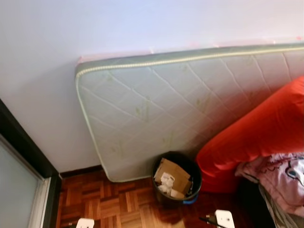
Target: Clean up the room
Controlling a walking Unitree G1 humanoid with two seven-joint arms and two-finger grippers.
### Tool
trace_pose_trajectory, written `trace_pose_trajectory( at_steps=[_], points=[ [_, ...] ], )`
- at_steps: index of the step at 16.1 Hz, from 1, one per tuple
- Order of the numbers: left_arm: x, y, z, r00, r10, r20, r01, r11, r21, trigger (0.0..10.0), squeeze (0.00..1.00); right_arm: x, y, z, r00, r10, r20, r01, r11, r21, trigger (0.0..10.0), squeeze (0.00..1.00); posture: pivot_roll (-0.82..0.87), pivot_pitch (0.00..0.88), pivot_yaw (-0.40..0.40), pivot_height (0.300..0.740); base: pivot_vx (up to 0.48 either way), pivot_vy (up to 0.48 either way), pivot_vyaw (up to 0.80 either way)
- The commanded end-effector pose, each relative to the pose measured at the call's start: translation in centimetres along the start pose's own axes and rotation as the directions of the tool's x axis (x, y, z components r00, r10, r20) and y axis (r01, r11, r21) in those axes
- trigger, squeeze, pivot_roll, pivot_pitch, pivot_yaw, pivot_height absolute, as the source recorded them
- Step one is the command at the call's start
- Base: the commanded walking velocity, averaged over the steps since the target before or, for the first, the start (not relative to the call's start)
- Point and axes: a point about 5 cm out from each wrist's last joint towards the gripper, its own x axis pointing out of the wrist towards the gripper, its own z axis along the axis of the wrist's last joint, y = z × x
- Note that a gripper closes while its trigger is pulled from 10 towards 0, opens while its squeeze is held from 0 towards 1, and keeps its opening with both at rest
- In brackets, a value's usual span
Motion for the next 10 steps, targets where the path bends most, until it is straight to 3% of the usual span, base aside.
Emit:
trace_pose_trajectory(
  at_steps=[1,6,8,10],
  points=[
    [0.0,0.4,-0.2,1.000,0.012,-0.006,-0.012,1.000,0.009,10.0,0.00,0.0,0.2,-0.1,1.000,0.000,-0.005,0.000,1.000,0.000,10.0,0.00,0.07,0.000,-0.018,0.740,0.000,0.000,-0.80],
    [-0.1,1.4,-0.3,1.000,0.021,-0.011,-0.021,0.999,0.046,10.0,0.00,0.1,1.2,-0.5,1.000,0.013,-0.011,-0.013,1.000,0.017,10.0,0.00,0.04,0.000,0.013,0.740,0.000,0.000,-0.80],
    [-0.1,1.7,0.0,1.000,0.024,-0.005,-0.024,0.997,0.075,10.0,0.00,0.1,1.6,-0.6,1.000,0.015,-0.014,-0.015,1.000,0.020,10.0,0.00,0.03,0.000,0.017,0.740,0.000,-0.330,-0.80],
    [-0.1,1.7,0.2,1.000,0.030,-0.001,-0.029,0.999,0.044,10.0,0.00,0.2,1.6,-0.5,1.000,0.012,-0.010,-0.012,1.000,0.017,10.0,0.00,0.01,0.000,0.013,0.740,0.000,-0.139,-0.80]
  ],
)
